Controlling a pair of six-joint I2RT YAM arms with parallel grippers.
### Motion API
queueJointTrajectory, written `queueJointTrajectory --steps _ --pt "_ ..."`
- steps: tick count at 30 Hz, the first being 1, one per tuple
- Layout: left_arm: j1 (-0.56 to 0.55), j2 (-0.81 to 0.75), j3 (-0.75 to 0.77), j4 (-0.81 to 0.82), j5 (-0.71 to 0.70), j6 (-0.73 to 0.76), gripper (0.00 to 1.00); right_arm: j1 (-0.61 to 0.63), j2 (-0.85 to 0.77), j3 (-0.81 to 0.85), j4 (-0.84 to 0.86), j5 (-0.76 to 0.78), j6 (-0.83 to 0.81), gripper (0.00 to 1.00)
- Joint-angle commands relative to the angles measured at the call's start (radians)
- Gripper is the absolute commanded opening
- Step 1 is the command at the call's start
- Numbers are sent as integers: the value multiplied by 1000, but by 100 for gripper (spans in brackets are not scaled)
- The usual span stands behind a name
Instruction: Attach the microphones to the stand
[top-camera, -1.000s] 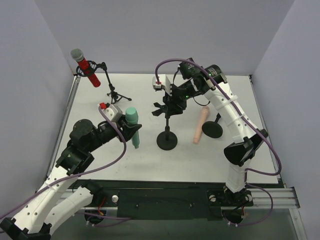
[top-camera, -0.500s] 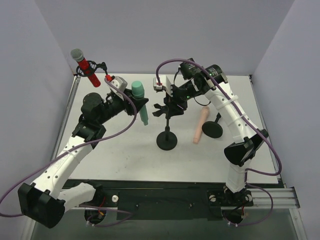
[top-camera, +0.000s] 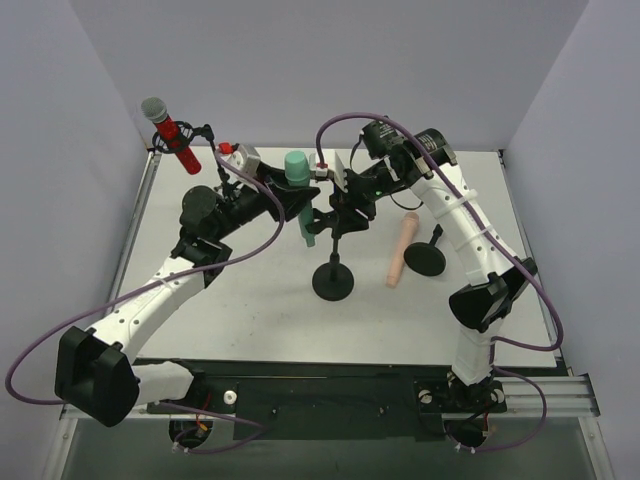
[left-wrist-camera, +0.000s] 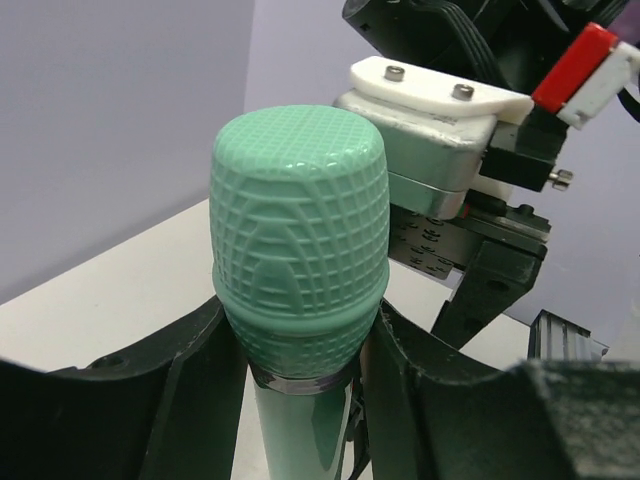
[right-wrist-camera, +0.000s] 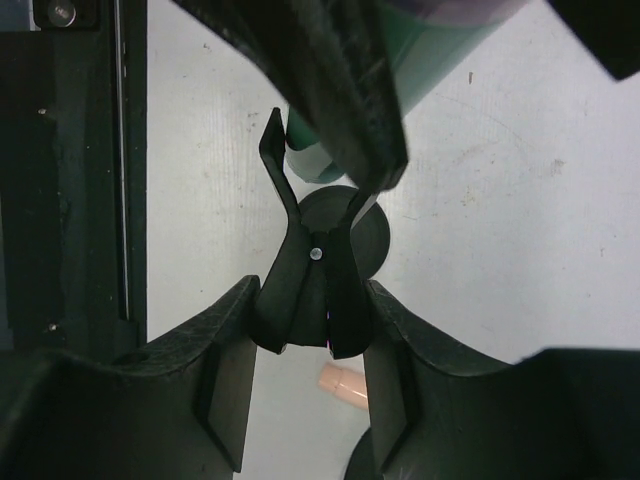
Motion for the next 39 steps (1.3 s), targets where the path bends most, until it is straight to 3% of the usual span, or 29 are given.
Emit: queueJointTrajectory --steps 1,5,13,14,21,23,24,25,27,29,37,38,39 --pt "-43 7 -36 134 -12 -46 0 -4 -30 -19 -25 -67 27 3" --pt "-61 10 -102 206 -41 -58 0 -15 -39 -47 -1 -103 58 4" --pt "-98 24 -130 276 -86 -63 0 -24 -62 -111 33 -114 78 27" --pt "-98 24 -124 276 -84 -64 0 -24 -64 -119 36 -117 79 34" --pt "-107 19 -156 285 -92 -69 0 -38 -75 -143 51 -146 96 48" --pt "-107 15 -164 289 -95 -69 0 -43 -75 -150 58 -150 104 47" --pt "-107 13 -165 289 -95 -71 0 -43 -75 -153 62 -150 109 40" --pt "-107 13 -167 289 -95 -71 0 -41 -75 -154 62 -150 110 24" --pt "-106 13 -162 288 -92 -68 0 -40 -78 -157 67 -149 115 10" --pt "-107 12 -159 276 -89 -60 0 -41 -84 -159 67 -147 113 4" --pt "-107 26 -181 320 -86 -77 0 -40 -93 -180 67 -150 99 2" --pt "-107 29 -181 325 -84 -84 0 -38 -90 -183 65 -153 101 3" --pt "-109 32 -181 328 -83 -86 0 -40 -92 -183 70 -155 107 18"
